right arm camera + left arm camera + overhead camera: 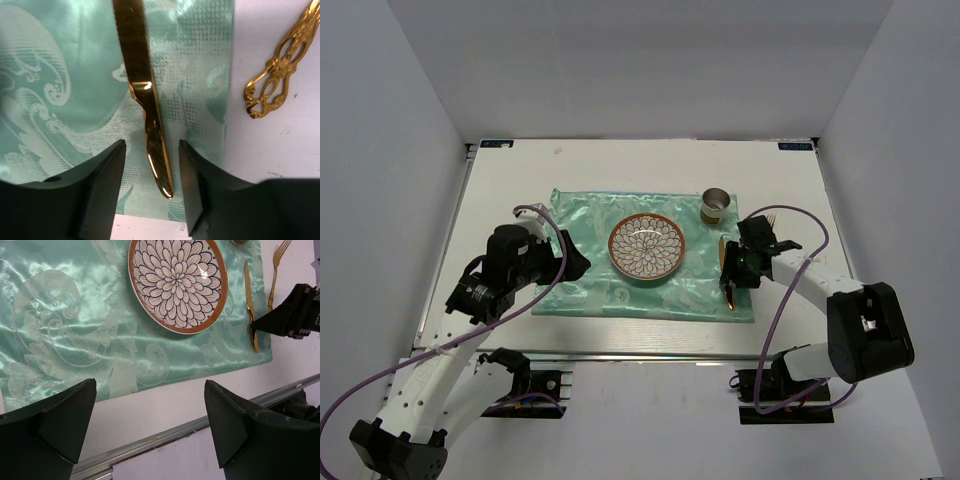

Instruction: Set the dinner table for one person

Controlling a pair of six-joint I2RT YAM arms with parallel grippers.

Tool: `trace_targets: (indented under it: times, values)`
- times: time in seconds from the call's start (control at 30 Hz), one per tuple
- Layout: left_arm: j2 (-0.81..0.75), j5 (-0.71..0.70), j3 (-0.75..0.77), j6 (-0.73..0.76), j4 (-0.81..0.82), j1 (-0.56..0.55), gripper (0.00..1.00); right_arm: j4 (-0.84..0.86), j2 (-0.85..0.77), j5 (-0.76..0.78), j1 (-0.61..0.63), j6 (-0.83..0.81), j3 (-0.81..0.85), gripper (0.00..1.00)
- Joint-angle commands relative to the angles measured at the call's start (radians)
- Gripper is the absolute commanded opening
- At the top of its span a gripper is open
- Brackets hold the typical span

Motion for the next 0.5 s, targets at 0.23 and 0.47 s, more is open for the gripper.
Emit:
trace_targets:
  times: [0.23, 0.47]
  values:
    - [-0.018, -0.001, -0.009, 0.001, 0.008, -0.005, 0.98, -0.080, 0.002, 0.144, -0.027, 0.026, 0.176, 0.78]
    - [-0.028, -0.006, -0.007, 0.000, 0.006, -0.005, 0.98, -0.057, 0.063, 0.141, -0.058, 0.077, 0.240, 0.74]
